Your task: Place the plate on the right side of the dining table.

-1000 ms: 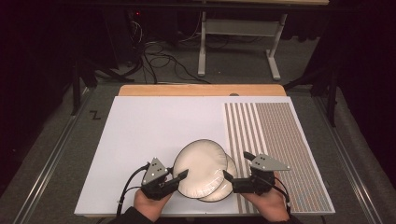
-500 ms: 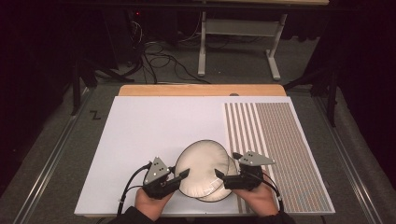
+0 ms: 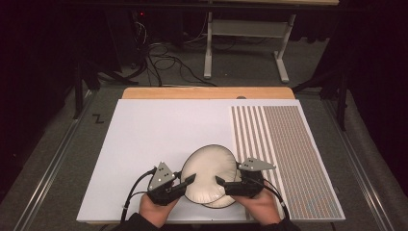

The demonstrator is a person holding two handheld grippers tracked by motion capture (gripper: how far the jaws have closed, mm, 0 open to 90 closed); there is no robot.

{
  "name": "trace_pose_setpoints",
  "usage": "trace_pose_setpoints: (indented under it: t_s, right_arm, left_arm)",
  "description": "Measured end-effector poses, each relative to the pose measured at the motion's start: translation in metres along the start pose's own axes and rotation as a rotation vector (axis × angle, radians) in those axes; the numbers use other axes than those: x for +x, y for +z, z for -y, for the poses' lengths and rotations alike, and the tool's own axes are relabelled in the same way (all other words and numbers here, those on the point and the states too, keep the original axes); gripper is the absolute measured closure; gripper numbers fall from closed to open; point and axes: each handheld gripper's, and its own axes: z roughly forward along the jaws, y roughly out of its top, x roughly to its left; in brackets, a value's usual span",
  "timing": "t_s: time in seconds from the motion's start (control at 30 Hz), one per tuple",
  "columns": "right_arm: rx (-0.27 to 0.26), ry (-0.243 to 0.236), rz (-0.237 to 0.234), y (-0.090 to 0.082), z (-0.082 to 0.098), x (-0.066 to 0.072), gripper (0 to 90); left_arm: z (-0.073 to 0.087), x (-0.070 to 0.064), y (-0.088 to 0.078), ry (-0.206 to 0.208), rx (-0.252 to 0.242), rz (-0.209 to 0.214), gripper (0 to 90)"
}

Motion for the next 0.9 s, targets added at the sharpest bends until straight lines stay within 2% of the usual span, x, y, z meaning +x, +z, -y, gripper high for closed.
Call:
trace_pose_setpoints:
  t_s: [0.13,0.43,0.63,0.83,0.9]
  right_arm:
    - [-0.004,0.013,-0.014,0.0,0.001,-0.001,30.3]
    - [0.012,0.036,-0.042,0.0,0.003,-0.007,47.0]
    - [0.002,0.064,-0.067,-0.003,0.004,-0.013,55.2]
    - [0.001,0.106,-0.099,-0.008,0.004,-0.02,66.0]
    - [0.007,0.144,-0.121,-0.01,0.004,-0.023,69.4]
  left_arm:
    - [0.0,-0.001,0.0,0.005,-0.004,-0.002,69.2]
    - [0.0,-0.001,-0.001,0.014,-0.006,-0.004,69.7]
    - [-0.001,-0.002,-0.002,0.019,-0.011,0.001,70.5]
    - [-0.001,0.0,-0.002,0.011,-0.014,0.011,71.1]
    - [-0.001,0.0,-0.002,0.011,-0.014,0.01,71.6]
